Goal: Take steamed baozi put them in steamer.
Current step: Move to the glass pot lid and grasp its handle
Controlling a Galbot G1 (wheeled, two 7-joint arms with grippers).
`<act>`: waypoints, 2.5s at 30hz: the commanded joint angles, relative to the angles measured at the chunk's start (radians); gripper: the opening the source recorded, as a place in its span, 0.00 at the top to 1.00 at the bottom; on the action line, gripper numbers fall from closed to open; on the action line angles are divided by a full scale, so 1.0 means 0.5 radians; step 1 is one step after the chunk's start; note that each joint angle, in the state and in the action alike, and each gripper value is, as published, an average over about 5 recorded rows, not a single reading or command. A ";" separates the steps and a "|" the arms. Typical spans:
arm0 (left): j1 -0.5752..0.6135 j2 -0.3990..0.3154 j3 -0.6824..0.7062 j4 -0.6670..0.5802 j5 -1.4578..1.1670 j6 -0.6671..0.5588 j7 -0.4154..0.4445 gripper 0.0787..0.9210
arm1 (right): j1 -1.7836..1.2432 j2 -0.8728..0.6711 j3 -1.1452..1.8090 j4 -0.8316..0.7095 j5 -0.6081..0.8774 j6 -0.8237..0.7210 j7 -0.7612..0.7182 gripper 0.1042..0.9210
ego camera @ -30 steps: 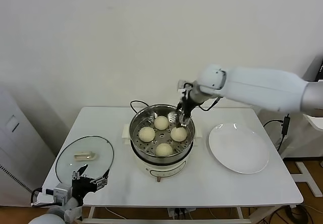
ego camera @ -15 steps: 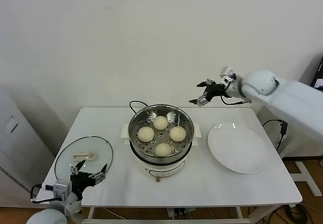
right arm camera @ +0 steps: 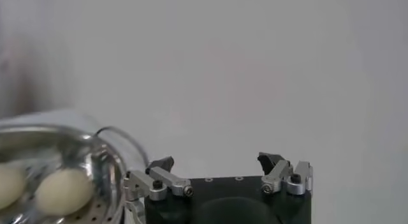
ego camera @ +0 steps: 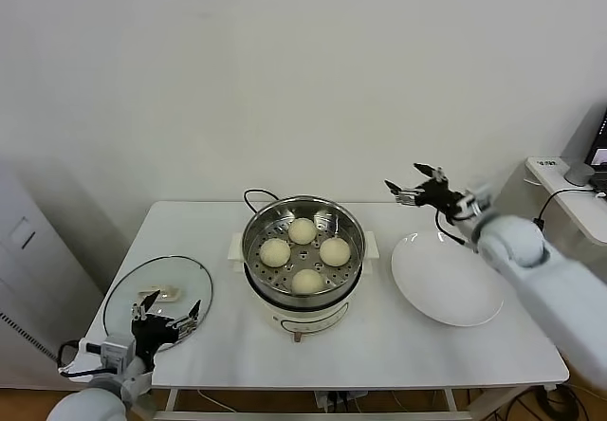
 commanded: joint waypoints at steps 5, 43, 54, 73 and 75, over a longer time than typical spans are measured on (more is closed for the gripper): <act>0.020 0.044 -0.049 0.152 0.772 -0.220 0.118 0.12 | -1.065 0.570 1.250 0.073 -0.374 0.311 0.007 0.12; -0.379 -0.235 -0.180 1.251 3.500 -1.090 -0.100 0.12 | -1.114 0.969 1.323 -0.103 -0.643 0.414 -0.197 0.12; -0.542 -0.222 -0.145 1.471 3.510 -1.113 -0.108 0.12 | -1.084 0.974 1.311 -0.145 -0.680 0.416 -0.210 0.12; -0.655 -0.229 -0.077 1.538 3.382 -1.147 -0.072 0.21 | -1.040 0.963 1.313 -0.223 -0.716 0.420 -0.228 0.12; -0.652 -0.229 -0.079 1.532 3.374 -1.155 -0.070 0.29 | -1.037 0.962 1.314 -0.224 -0.717 0.418 -0.227 0.12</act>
